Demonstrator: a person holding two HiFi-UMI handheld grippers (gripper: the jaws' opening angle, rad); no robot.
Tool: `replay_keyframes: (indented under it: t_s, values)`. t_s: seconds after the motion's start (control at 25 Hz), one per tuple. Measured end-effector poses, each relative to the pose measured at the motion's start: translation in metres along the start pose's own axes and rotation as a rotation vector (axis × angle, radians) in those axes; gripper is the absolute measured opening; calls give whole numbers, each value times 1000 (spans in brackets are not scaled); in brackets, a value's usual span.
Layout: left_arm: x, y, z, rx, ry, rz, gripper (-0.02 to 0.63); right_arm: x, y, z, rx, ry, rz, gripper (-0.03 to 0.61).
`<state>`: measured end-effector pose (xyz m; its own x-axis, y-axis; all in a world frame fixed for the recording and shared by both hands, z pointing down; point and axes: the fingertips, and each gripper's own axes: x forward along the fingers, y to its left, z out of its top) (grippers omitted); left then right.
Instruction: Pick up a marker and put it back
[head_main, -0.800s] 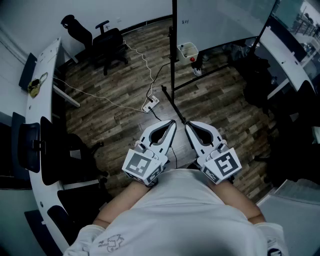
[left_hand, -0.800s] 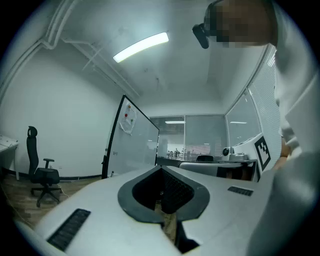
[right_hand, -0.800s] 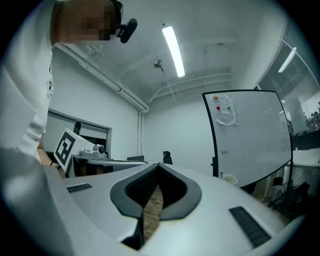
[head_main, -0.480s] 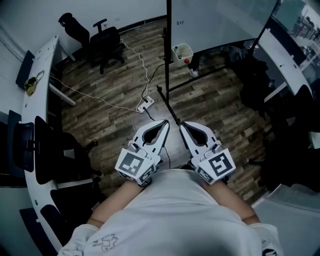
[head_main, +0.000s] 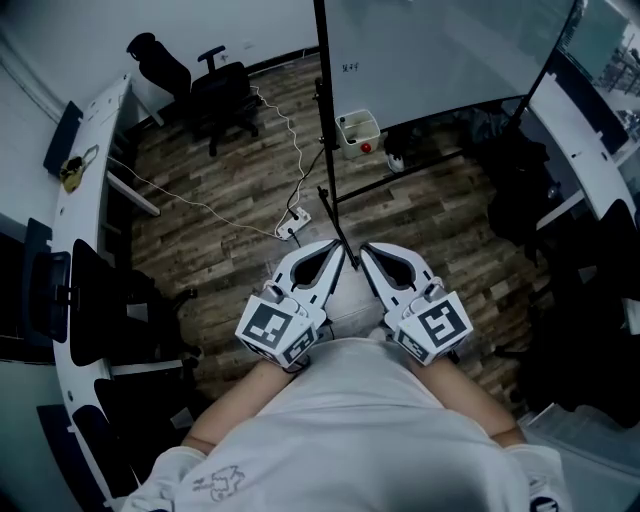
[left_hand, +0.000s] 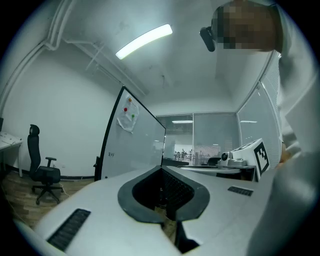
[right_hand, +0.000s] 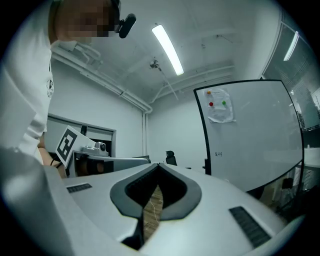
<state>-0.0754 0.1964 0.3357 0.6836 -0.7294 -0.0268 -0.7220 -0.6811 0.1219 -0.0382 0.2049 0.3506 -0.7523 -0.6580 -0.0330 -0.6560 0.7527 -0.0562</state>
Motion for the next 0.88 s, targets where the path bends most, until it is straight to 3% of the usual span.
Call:
replay_keyframes:
  t_s: [0.36, 0.88]
  values:
    - [57, -9, -14, -30, 8, 67, 5, -21, -64, -10, 36, 21, 33, 11]
    - [82, -20, -14, -12, -7, 58, 5, -37, -87, -6, 36, 5, 25, 11]
